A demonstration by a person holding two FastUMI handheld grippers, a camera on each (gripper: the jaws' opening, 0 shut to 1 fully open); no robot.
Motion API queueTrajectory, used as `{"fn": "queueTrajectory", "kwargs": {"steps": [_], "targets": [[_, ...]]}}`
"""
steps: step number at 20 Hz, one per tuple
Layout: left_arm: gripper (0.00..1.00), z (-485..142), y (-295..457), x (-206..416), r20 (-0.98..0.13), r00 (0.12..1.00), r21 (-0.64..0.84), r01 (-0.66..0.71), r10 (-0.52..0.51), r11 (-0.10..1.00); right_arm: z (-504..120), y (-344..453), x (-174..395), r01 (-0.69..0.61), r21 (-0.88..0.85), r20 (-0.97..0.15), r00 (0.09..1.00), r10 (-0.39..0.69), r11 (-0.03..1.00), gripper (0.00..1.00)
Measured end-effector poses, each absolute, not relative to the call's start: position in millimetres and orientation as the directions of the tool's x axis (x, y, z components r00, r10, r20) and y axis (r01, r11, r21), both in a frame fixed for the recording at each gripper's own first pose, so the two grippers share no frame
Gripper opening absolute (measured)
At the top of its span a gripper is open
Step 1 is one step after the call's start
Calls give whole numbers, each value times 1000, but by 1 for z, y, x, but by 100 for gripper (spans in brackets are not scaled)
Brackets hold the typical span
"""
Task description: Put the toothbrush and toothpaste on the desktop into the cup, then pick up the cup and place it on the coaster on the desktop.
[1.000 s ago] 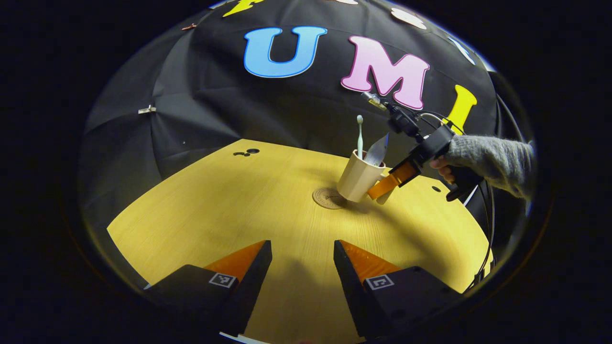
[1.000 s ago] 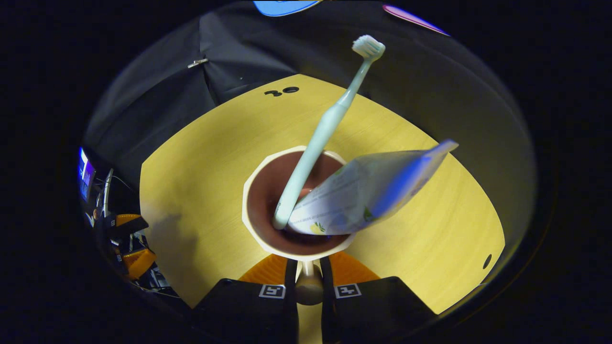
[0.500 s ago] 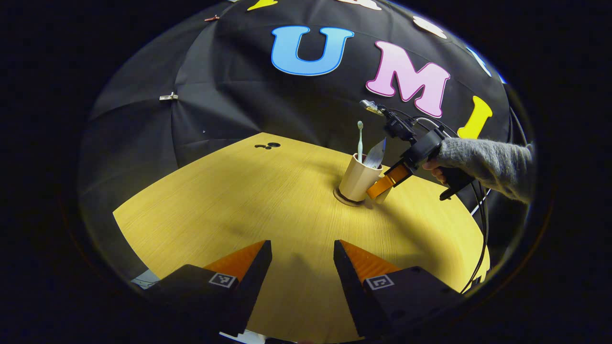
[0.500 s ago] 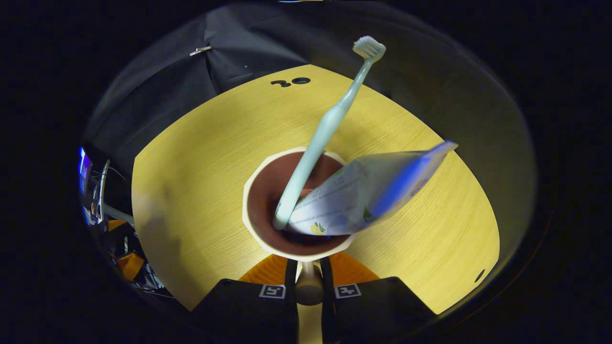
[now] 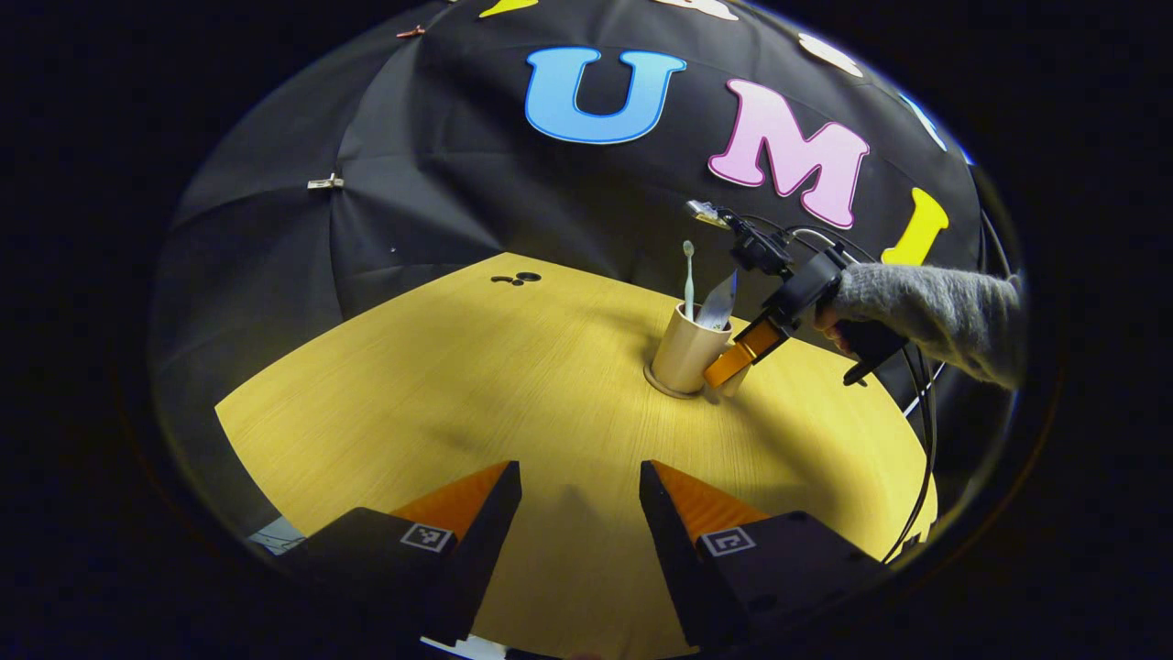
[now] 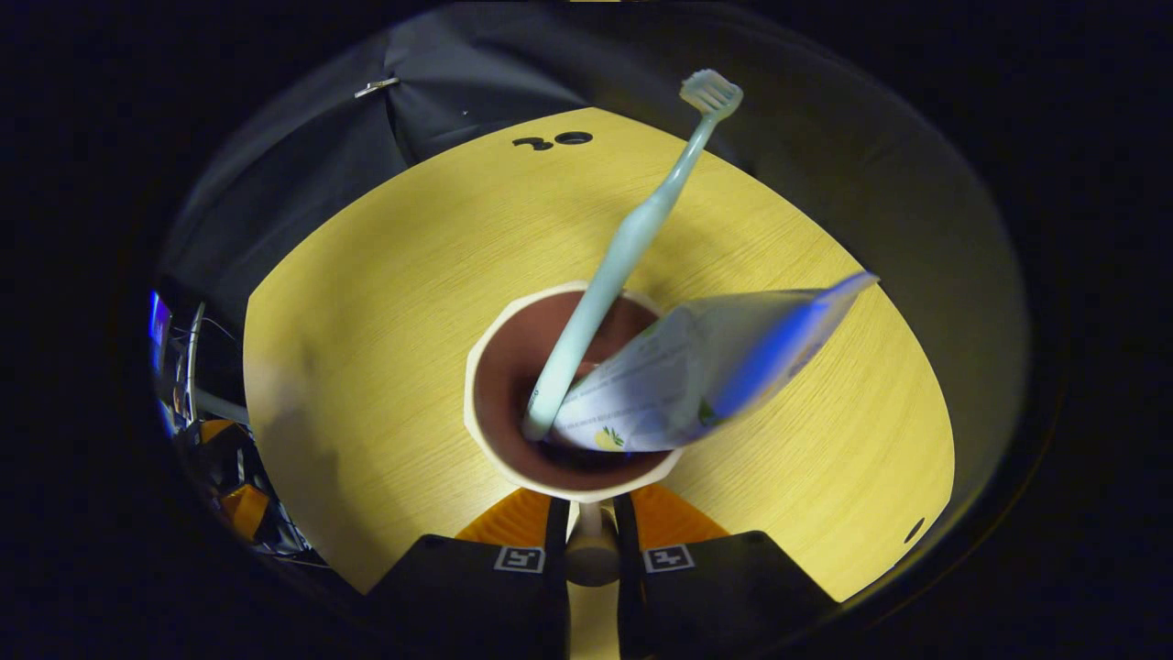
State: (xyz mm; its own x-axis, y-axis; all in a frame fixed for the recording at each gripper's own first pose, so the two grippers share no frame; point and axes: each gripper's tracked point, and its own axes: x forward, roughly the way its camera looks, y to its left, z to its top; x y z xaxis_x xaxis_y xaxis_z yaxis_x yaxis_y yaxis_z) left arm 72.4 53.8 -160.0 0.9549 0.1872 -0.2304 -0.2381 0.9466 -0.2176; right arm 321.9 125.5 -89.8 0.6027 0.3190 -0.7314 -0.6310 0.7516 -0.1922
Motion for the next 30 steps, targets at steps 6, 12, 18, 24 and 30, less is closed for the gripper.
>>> {"fn": "queueTrajectory", "kwargs": {"steps": [6, 12, 18, 24, 30], "targets": [[83, -151, 54, 71, -236, 953, -198, -238, 189, 951, -88, 125, 317, -642, -184, -728, 598, 336, 744, 31], [83, -138, 54, 64, -235, 952, -192, -240, 193, 952, -83, 122, 312, -636, -169, -702, 614, 361, 753, 56], [83, -105, 51, 59, -204, 964, -196, -212, 171, 957, -49, 110, 291, -591, -95, -585, 684, 436, 801, 73], [83, -68, 37, 62, -169, 979, -168, -142, 113, 975, 13, 77, 255, -498, -34, -346, 819, 457, 867, 76], [83, -14, 9, 59, -124, 992, -146, -25, 7, 989, 83, 76, 161, -473, 67, -136, 868, 478, 879, 81]]}}
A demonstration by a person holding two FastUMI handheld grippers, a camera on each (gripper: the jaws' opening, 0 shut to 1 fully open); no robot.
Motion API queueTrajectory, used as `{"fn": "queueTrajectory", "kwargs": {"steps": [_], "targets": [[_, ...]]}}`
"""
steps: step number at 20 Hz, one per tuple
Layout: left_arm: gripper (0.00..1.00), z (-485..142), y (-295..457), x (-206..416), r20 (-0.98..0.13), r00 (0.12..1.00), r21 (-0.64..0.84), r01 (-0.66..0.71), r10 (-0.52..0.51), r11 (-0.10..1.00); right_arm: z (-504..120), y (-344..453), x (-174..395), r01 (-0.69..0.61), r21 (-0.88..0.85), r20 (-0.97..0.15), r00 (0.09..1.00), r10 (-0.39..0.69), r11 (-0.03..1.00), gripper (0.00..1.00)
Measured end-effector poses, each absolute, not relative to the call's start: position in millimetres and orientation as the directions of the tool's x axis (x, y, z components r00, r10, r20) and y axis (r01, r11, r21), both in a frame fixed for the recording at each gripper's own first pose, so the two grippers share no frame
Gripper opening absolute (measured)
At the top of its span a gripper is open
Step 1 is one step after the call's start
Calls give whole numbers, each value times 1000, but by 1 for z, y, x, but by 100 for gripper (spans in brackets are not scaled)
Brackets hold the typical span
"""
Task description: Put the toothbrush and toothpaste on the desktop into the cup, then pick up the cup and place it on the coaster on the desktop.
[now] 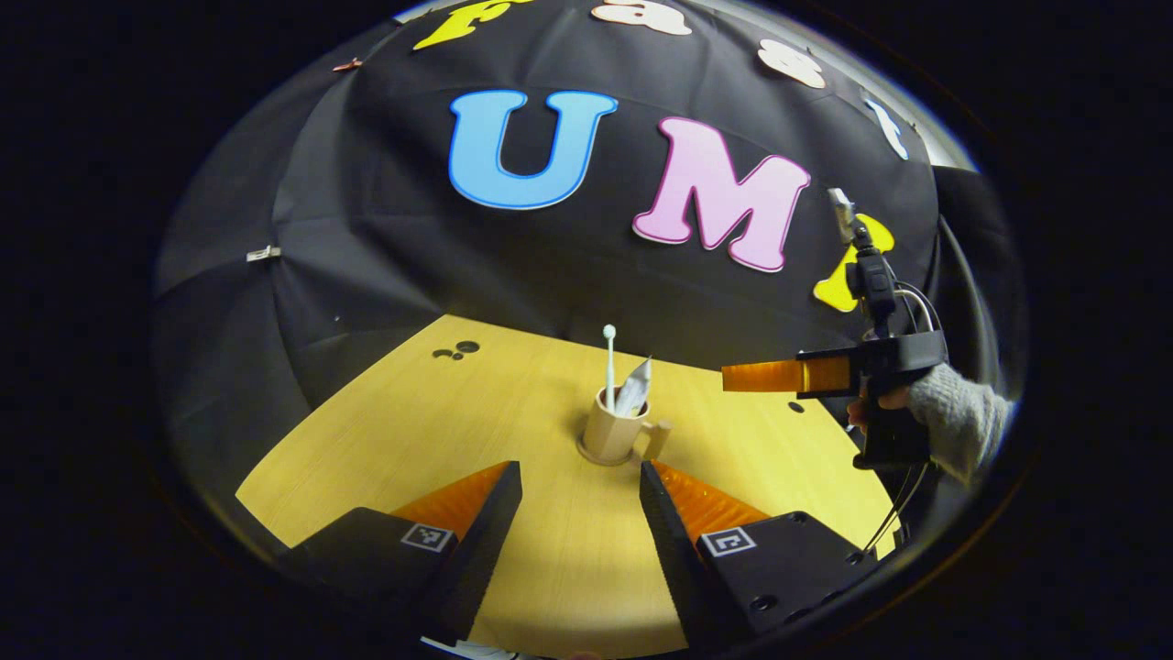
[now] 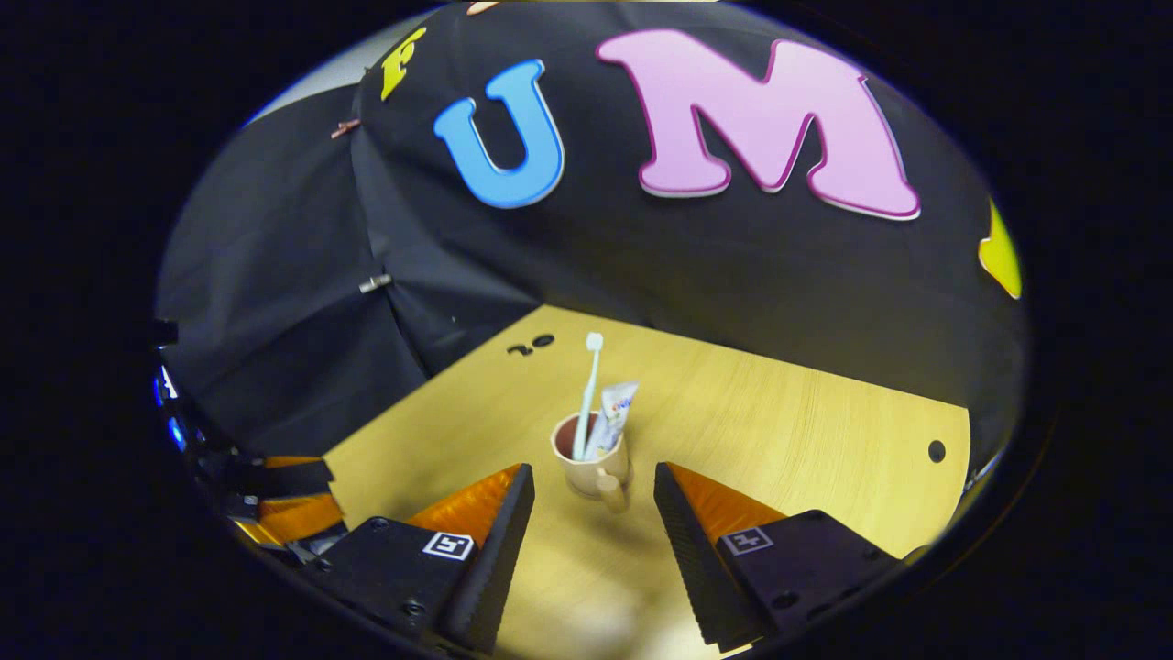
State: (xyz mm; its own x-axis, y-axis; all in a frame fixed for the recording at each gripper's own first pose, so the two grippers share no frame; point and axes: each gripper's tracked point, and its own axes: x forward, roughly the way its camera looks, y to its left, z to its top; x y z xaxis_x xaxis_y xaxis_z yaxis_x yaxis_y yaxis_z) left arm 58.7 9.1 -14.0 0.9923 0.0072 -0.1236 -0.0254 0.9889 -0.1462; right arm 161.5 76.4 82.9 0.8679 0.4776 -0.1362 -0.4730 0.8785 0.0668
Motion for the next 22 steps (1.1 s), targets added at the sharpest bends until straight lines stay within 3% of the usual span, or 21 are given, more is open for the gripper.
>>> {"fn": "queueTrajectory", "kwargs": {"steps": [10, 22], "targets": [[83, 32, -37, 36, -62, 987, -32, 145, -147, 989, 105, 81, 63, -397, 123, 47, 918, 394, 910, 82], [86, 64, -58, 13, 45, 983, 54, 174, -177, 983, 103, 55, 16, -347, 155, 147, 934, 326, 925, 84]]}}
